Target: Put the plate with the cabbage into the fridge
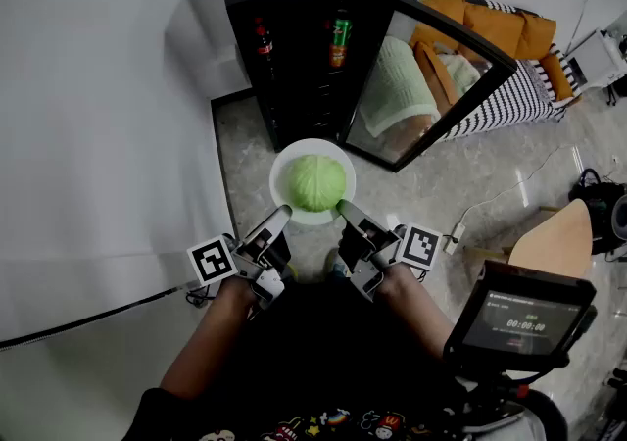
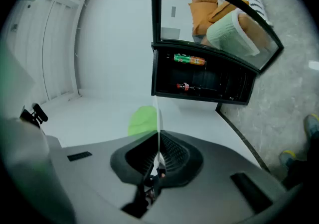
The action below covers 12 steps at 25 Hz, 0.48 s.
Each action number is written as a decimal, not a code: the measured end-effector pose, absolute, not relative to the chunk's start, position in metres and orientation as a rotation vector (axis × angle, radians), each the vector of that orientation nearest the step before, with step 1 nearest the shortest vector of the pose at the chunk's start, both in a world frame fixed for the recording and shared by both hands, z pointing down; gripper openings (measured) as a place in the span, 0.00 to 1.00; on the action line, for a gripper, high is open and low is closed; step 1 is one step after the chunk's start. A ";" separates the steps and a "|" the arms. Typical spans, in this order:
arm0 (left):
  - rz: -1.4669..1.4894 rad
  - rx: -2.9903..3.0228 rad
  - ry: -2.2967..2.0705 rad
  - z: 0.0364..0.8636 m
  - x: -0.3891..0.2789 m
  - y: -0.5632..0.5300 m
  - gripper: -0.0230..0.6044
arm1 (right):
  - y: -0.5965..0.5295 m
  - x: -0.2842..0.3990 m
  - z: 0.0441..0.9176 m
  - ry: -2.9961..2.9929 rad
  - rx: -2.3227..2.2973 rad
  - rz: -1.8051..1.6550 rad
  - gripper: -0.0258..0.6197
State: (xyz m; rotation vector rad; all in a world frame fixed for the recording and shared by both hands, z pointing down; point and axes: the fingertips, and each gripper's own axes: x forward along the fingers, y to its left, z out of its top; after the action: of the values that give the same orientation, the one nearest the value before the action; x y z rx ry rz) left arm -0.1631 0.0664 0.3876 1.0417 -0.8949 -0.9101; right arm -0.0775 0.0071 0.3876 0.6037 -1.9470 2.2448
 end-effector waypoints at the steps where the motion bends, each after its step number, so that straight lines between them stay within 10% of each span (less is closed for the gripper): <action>1: -0.907 1.045 -0.895 0.388 -0.163 0.066 0.05 | 0.007 -0.078 0.387 -1.945 0.604 2.249 0.07; 12: -0.891 1.061 -0.898 0.388 -0.163 0.065 0.05 | 0.005 -0.079 0.386 -1.964 0.593 2.211 0.07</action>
State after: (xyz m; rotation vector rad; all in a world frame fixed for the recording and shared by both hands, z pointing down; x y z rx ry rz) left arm -0.1626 0.0654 0.3883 1.0608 -0.8982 -0.8909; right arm -0.0790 0.0052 0.3859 0.5930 -1.9639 2.2106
